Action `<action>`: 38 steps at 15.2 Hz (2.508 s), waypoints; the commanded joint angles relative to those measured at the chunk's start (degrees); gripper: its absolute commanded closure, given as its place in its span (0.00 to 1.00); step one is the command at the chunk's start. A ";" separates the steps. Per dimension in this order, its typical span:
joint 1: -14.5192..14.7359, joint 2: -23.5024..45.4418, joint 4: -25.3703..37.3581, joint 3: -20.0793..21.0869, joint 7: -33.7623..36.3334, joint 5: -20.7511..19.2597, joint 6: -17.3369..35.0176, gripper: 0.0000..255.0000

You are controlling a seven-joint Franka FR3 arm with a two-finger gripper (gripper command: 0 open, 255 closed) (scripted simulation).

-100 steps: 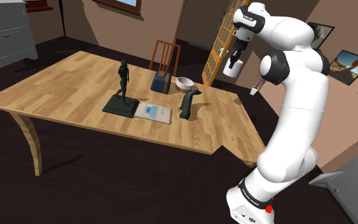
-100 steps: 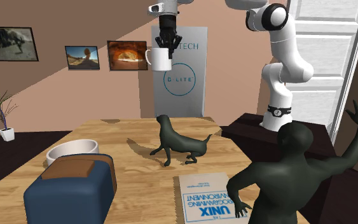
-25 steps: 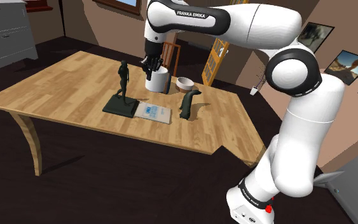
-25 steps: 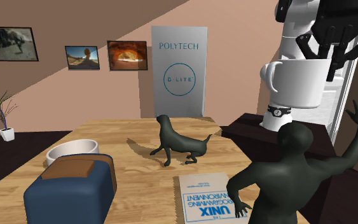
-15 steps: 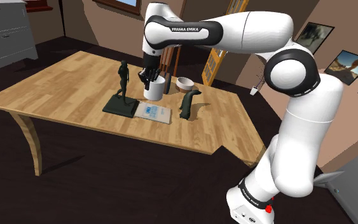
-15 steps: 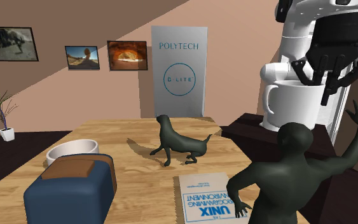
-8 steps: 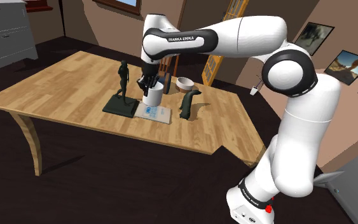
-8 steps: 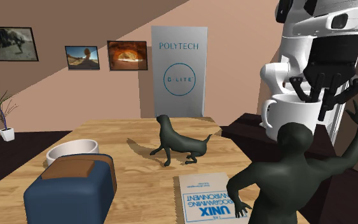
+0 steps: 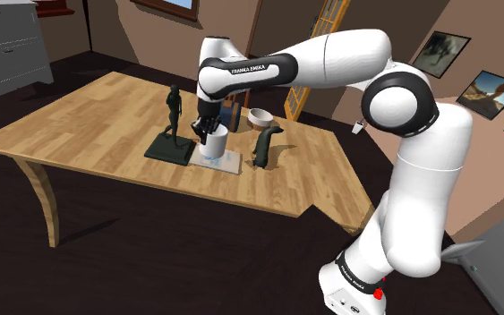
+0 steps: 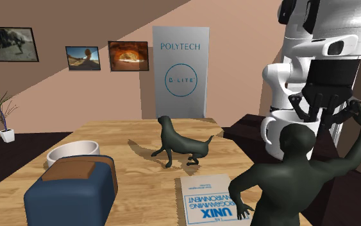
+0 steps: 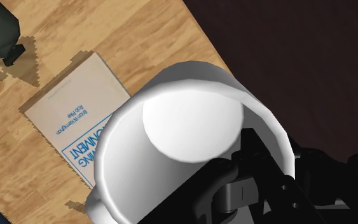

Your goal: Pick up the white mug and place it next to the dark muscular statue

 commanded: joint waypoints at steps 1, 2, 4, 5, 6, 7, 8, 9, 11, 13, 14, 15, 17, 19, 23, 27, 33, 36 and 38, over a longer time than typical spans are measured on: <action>-0.02 0.46 -1.01 0.03 -0.06 0.08 1.53 1.00; -0.03 0.76 -1.36 0.05 -0.09 0.13 2.18 1.00; -0.06 1.41 -2.00 0.10 -0.15 0.23 3.46 1.00; -0.07 1.74 -2.31 0.12 -0.18 0.29 4.10 1.00; -0.09 2.09 -2.60 0.15 -0.20 0.34 4.73 1.00; -0.10 2.42 -2.90 0.18 -0.23 0.40 5.37 1.00; -0.12 2.80 -3.14 0.21 -0.27 0.46 5.98 1.00; -0.14 3.18 -3.39 0.23 -0.30 0.51 6.60 1.00; -0.18 3.95 -3.85 0.30 -0.36 0.64 7.83 1.00; -0.22 4.76 -4.26 0.36 -0.43 0.76 9.04 1.00; -0.24 5.18 -4.44 0.40 -0.47 0.82 9.64 1.00; -0.27 5.60 -4.61 0.43 -0.50 0.89 10.23 1.00; -0.32 6.48 -4.91 0.51 -0.57 1.02 11.41 1.00; -0.37 7.39 -5.16 0.59 -0.65 1.16 12.56 1.00; -0.50 9.31 -5.51 0.76 -0.80 1.44 14.82 1.00; -0.63 11.35 -5.65 0.95 -0.95 1.72 16.99 1.00; -0.73 12.76 -5.62 1.09 -1.05 1.90 18.37 1.00; -0.73 12.76 -5.62 1.09 -1.05 1.90 18.37 1.00; -0.74 12.76 -5.62 1.09 -1.05 1.90 18.37 0.00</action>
